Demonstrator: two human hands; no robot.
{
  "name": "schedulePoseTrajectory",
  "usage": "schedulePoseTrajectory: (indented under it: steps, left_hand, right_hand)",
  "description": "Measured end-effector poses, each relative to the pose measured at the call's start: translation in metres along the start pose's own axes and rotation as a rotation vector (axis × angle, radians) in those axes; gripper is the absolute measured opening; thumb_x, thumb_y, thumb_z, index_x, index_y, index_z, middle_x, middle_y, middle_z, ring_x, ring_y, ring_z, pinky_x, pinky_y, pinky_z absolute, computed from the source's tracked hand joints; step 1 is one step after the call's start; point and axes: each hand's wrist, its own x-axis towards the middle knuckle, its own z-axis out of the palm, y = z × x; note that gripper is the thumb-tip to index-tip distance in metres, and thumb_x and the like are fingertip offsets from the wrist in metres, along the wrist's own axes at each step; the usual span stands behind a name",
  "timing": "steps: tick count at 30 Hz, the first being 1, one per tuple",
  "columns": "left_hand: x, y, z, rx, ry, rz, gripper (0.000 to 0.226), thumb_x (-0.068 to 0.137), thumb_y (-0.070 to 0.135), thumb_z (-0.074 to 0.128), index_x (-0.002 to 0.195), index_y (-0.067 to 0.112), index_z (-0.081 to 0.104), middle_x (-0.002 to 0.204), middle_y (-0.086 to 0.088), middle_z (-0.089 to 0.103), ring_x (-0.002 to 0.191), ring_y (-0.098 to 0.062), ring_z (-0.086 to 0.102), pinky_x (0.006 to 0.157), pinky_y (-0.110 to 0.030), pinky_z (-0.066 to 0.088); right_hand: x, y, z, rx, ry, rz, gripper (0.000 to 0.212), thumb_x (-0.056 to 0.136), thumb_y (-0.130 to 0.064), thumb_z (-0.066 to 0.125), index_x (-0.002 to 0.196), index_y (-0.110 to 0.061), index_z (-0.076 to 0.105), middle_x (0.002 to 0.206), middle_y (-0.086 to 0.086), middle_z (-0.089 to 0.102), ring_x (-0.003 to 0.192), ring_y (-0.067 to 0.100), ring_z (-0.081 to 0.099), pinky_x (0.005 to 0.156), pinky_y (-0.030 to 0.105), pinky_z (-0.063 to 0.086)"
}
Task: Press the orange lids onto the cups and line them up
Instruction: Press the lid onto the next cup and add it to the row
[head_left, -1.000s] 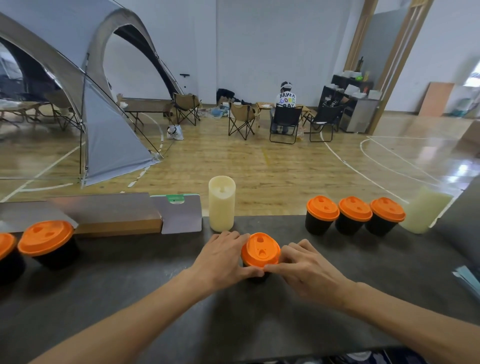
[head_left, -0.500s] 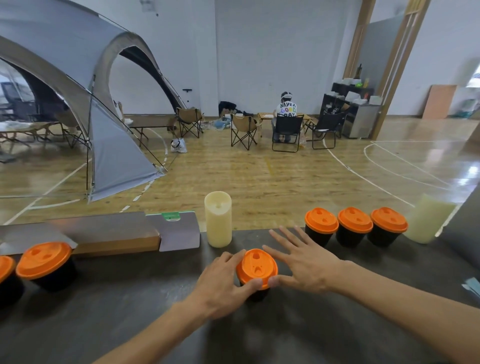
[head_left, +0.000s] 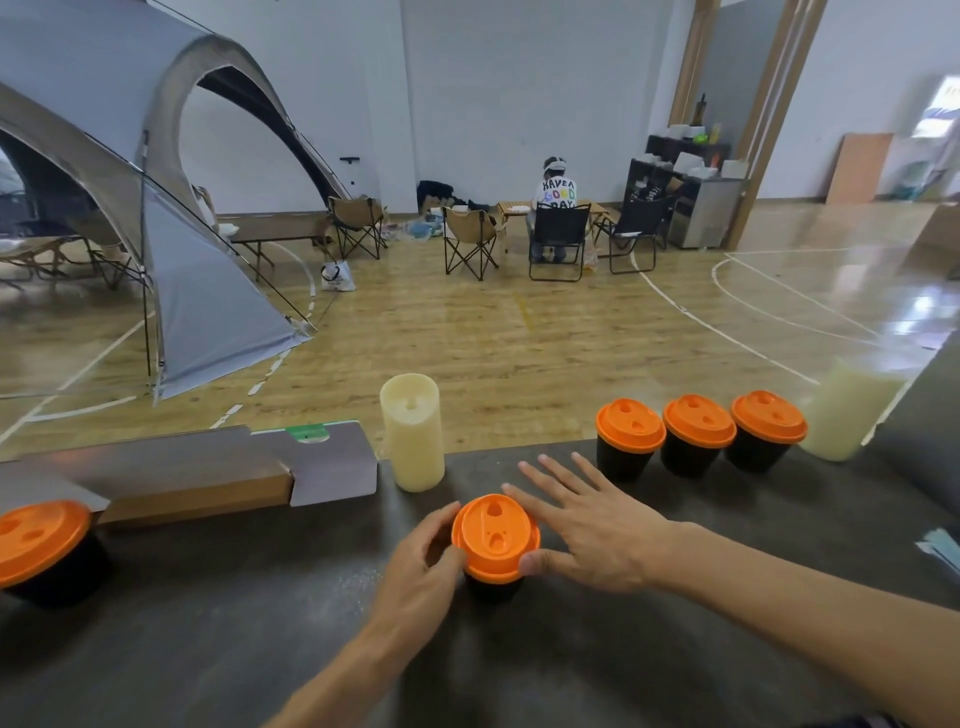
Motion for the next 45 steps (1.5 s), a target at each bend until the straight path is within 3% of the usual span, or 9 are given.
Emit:
schedulePoseTrajectory:
  steps: [6,11,18,21,24,28,35,43,45]
  left_hand:
    - [0.031,0.007,-0.017,0.066,-0.04,-0.045,0.014,0.096,0.021,0.064,0.086,0.021,0.072,0.083,0.008,0.075,0.079,-0.001,0.068,0.073,-0.022,0.05]
    - [0.07,0.018,-0.031,0.126,-0.341,-0.334,0.038,0.087,0.055,0.067,0.076,0.018,0.07,0.082,0.004,0.077,0.08,-0.006,0.071,0.077,-0.028,0.049]
    - [0.074,0.023,-0.016,0.196,-0.198,-0.375,0.048,0.078,0.066,0.069,0.071,0.019,0.067,0.066,0.007,0.073,0.072,-0.008,0.068,0.065,-0.025,0.047]
    - [0.062,0.026,-0.01,0.213,-0.078,-0.298,0.039,0.091,0.052,0.064,0.077,0.016,0.066,0.075,0.0,0.074,0.076,-0.013,0.068,0.078,-0.034,0.057]
    - [0.045,0.027,-0.012,0.143,-0.153,-0.145,0.014,0.099,0.022,0.057,0.11,0.021,0.065,0.109,0.001,0.069,0.105,-0.012,0.064,0.1,-0.039,0.051]
    - [0.022,0.021,-0.019,0.326,-0.445,0.044,0.074,0.078,0.035,0.078,0.141,0.034,0.039,0.132,0.022,0.053,0.12,0.009,0.049,0.106,-0.019,0.038]
    - [0.043,0.034,0.01,0.397,-0.312,0.186,0.082,0.066,0.038,0.087,0.136,0.031,0.045,0.126,0.017,0.058,0.116,0.001,0.053,0.105,-0.031,0.043]
    - [0.112,0.074,0.049,0.454,-0.218,0.186,0.06,0.063,0.036,0.091,0.11,0.032,0.054,0.1,0.015,0.06,0.098,-0.01,0.059,0.081,-0.019,0.044]
    - [0.123,0.078,0.053,0.482,-0.215,0.193,0.045,0.065,0.032,0.09,0.09,0.039,0.054,0.085,0.022,0.057,0.087,-0.008,0.057,0.068,-0.008,0.04]
  right_hand:
    - [0.002,0.0,-0.007,0.013,-0.01,-0.003,0.092,0.079,-0.09,0.018,0.153,-0.047,-0.016,0.157,-0.009,-0.03,0.144,0.017,-0.035,0.115,0.044,-0.025]
    - [0.003,-0.002,-0.007,0.021,-0.019,0.012,0.095,0.078,-0.089,0.019,0.155,-0.045,-0.014,0.16,-0.008,-0.027,0.144,0.017,-0.033,0.114,0.042,-0.025]
    - [0.001,-0.006,-0.014,0.042,-0.024,0.017,0.095,0.084,-0.084,0.031,0.159,-0.036,-0.004,0.166,-0.002,-0.015,0.149,0.019,-0.024,0.117,0.044,-0.02]
    - [0.0,-0.009,-0.022,0.116,0.013,0.012,0.092,0.086,-0.077,0.047,0.16,-0.033,0.013,0.168,0.0,0.001,0.152,0.017,-0.01,0.121,0.042,-0.012]
    - [-0.001,-0.008,-0.026,0.189,0.088,0.015,0.089,0.083,-0.075,0.057,0.156,-0.032,0.029,0.167,0.001,0.014,0.153,0.015,-0.001,0.12,0.037,-0.01]
    - [-0.003,-0.004,-0.026,0.199,0.069,0.007,0.097,0.075,-0.081,0.06,0.155,-0.035,0.03,0.167,0.001,0.01,0.152,0.015,-0.005,0.121,0.04,-0.011]
    - [0.006,0.019,-0.042,0.058,0.104,0.003,0.097,0.067,-0.073,0.075,0.145,-0.023,0.049,0.166,0.008,0.015,0.152,0.025,0.004,0.12,0.044,-0.005]
    - [0.037,0.09,-0.079,-0.097,0.038,0.125,0.098,0.065,-0.065,0.079,0.148,-0.029,0.044,0.163,0.012,0.02,0.152,0.027,0.0,0.12,0.052,-0.012]
    - [0.045,0.099,-0.082,-0.1,0.018,0.14,0.099,0.064,-0.066,0.08,0.148,-0.029,0.044,0.163,0.011,0.02,0.152,0.027,-0.002,0.118,0.051,-0.013]
